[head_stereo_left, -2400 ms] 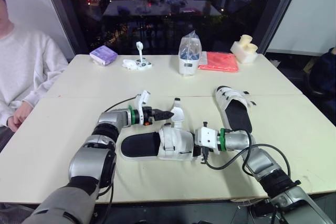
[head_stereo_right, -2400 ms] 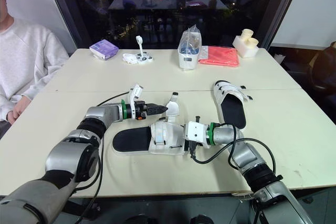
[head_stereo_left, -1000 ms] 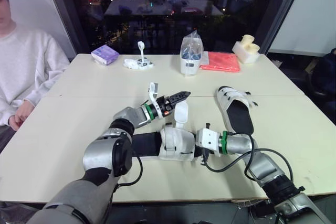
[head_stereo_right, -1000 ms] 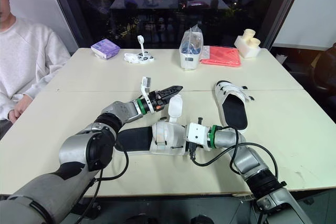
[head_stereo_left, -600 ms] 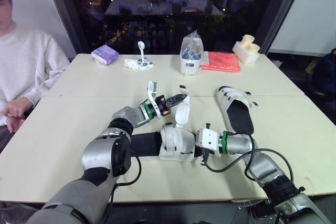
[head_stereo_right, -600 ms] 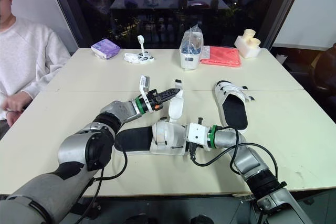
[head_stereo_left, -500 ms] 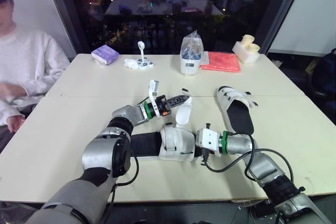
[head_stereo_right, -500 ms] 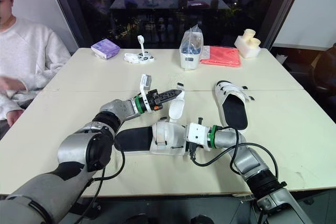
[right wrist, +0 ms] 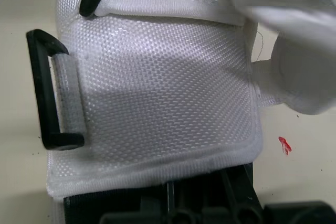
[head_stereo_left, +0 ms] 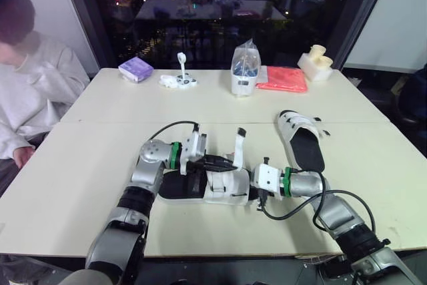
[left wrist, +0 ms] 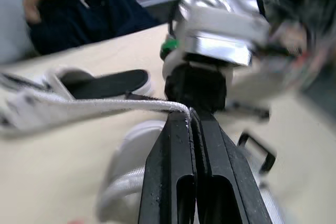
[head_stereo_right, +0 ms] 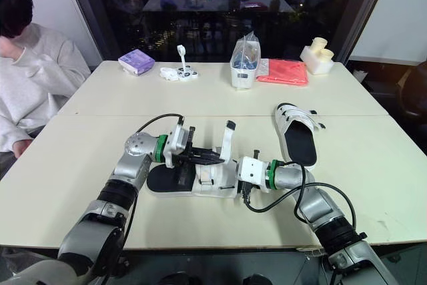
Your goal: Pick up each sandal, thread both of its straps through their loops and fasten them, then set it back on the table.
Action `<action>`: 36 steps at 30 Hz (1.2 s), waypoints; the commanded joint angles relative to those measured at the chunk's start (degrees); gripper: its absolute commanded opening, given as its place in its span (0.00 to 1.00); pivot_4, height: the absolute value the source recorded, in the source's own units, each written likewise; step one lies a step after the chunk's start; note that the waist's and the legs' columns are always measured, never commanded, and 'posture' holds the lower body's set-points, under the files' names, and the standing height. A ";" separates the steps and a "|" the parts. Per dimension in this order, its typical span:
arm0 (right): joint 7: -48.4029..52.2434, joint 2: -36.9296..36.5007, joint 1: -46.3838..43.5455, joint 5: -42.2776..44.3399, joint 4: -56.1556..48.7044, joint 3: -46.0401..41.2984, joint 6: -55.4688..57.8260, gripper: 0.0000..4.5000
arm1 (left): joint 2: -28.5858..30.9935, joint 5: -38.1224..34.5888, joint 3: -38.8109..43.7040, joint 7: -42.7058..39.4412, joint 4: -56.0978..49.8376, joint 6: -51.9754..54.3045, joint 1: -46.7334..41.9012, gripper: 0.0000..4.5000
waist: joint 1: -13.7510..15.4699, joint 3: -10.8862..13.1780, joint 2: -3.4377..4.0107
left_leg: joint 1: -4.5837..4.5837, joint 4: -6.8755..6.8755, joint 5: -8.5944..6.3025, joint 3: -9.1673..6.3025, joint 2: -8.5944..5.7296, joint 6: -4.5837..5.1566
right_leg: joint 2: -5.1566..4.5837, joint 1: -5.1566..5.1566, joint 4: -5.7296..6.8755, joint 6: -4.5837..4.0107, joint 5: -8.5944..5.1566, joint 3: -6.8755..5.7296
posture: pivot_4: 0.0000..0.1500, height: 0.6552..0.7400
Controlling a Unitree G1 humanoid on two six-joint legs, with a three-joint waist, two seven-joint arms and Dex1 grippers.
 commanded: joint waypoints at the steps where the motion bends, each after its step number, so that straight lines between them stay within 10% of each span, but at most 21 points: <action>1: 1.59 -1.25 1.96 -3.64 4.66 2.47 1.72 0.00 | 2.37 3.11 -4.16 -0.74 6.16 -27.53 -0.97 0.01 | 0.03 -0.04 0.04 | 0.01 0.00 -0.02 0.01 0.00 0.03 | -0.01 -0.05 -0.01 0.00 0.00 0.00 | 1.00 1.00; 5: 2.08 -0.95 0.95 -3.61 5.66 2.69 1.29 0.00 | 4.86 8.20 -7.45 6.15 16.28 -47.34 -4.07 0.01 | 0.05 -0.05 0.05 | 0.00 0.00 -0.15 0.02 0.00 0.29 | 0.00 -0.11 -0.01 0.01 0.01 -0.03 | 1.00 1.00; 15: 2.37 -0.27 0.22 -3.72 6.65 3.25 0.66 0.00 | 7.76 19.88 -8.54 24.33 22.35 -54.58 -6.11 0.01 | -0.01 -0.06 0.05 | 0.01 0.06 -0.17 0.03 0.03 0.68 | 0.08 -0.11 0.06 0.02 0.03 -0.07 | 1.00 1.00; 22: 2.42 0.09 0.26 -3.74 6.84 3.63 0.46 0.00 | 9.63 19.79 -11.12 33.86 19.95 -52.39 -6.87 0.61 | -0.02 -0.06 0.04 | 0.01 0.08 -0.17 0.03 0.05 0.69 | 0.10 -0.12 0.09 0.02 0.03 -0.07 | 1.00 1.00; 26: 2.64 0.26 0.04 -3.67 7.15 3.67 0.30 0.00 | 13.35 14.39 -16.47 34.44 16.41 -49.41 -5.86 0.98 | -0.10 -0.07 0.04 | 0.01 0.07 -0.17 0.03 0.07 0.69 | 0.11 -0.12 0.10 0.02 0.03 -0.06 | 1.00 1.00; 36: 2.94 0.06 0.32 -3.55 7.38 3.96 -0.20 0.00 | 31.07 -18.82 -18.69 14.48 -16.89 1.51 11.77 0.98 | -1.18 0.00 0.16 | -0.01 0.06 -0.18 -0.02 0.10 0.69 | 0.14 -0.15 0.12 0.02 0.00 -0.04 | 1.00 1.00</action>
